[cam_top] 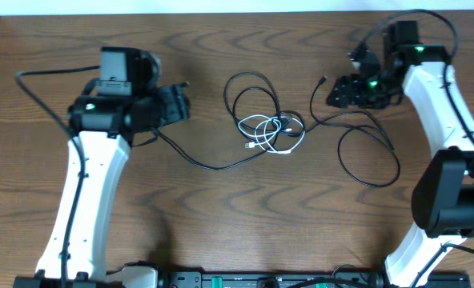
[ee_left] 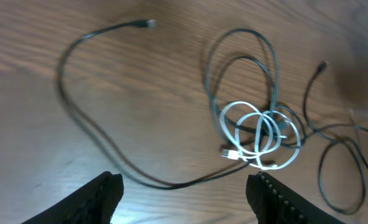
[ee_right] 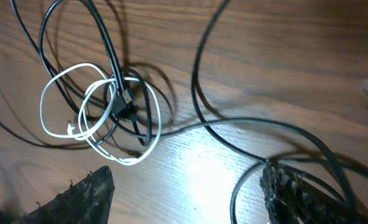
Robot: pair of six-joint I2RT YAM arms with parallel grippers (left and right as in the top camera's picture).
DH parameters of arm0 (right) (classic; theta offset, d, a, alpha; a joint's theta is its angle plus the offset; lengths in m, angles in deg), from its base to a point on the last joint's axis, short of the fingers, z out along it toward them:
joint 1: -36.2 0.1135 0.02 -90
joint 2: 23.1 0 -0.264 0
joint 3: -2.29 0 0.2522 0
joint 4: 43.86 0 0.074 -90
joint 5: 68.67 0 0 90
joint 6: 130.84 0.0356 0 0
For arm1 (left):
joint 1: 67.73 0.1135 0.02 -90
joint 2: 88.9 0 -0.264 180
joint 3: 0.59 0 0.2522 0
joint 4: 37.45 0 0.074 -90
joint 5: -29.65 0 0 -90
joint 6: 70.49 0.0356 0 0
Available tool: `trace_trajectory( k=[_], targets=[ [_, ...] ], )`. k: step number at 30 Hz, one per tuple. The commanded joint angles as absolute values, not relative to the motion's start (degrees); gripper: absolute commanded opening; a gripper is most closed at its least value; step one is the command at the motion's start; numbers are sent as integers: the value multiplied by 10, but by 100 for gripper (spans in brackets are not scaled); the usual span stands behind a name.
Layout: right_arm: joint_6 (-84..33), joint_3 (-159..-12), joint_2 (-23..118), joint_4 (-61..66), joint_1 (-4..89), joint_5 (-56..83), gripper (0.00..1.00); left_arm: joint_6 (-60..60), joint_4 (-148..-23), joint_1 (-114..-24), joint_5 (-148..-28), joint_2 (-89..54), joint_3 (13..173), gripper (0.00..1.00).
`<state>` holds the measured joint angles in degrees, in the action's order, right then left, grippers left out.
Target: Untangle cables
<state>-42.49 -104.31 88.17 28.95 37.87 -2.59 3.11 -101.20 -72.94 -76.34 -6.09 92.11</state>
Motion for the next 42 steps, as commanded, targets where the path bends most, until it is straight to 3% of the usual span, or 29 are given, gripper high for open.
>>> trace_trajectory(
  k=[1, 13, 19, 26, 30, 36, 42],
  targets=[
    [-408, -1054, 886, 279, 388, -21, 73, 25, -996, -759, -779, -15, 932, 69],
    [-481, -1050, 970, 252, 461, -74, 51, 18, -831, -830, -831, 142, 932, 66],
    [-491, -1050, 1017, 237, 479, -95, 22, 14, -811, -830, -839, 167, 932, 66],
    [-491, -1050, 1034, 228, 496, -94, 1, 14, -811, -834, -839, 167, 932, 66],
    [-513, -1063, 1023, 253, 494, -131, 1, 14, -800, -852, -840, 167, 932, 66],
    [-627, -1102, 938, 320, 466, -326, 1, 14, -740, -863, -928, 167, 932, 66],
    [-640, -1102, 859, 332, 446, -406, 1, 12, -720, -864, -955, 167, 932, 67]
  ],
)
